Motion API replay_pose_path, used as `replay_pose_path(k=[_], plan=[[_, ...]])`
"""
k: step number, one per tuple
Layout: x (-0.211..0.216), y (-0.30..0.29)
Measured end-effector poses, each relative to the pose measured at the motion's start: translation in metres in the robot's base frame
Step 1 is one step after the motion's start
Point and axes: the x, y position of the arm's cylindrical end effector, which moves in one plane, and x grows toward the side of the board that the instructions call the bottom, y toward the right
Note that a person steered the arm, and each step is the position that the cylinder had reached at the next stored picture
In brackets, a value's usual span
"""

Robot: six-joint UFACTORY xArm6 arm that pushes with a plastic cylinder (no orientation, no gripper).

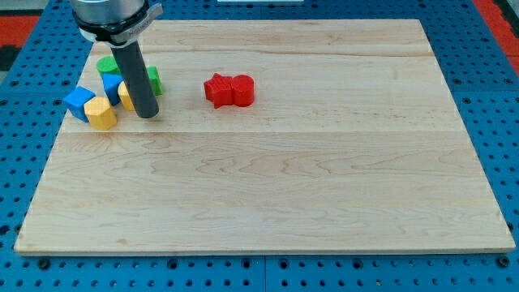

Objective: Push the blue cube into the green circle

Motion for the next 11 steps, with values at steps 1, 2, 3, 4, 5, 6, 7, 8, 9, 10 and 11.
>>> replay_pose_path(k=[1, 2, 3, 4, 5, 6, 7, 8, 9, 10, 11], plan=[[0.000, 0.004], [0.032, 0.009], [0.077, -0.090], [0.078, -0.138], [0.045, -0.138], [0.035, -0.135], [0.004, -0.105], [-0.029, -0.102], [-0.014, -0.127], [-0.017, -0.139], [-0.046, -0.133]])
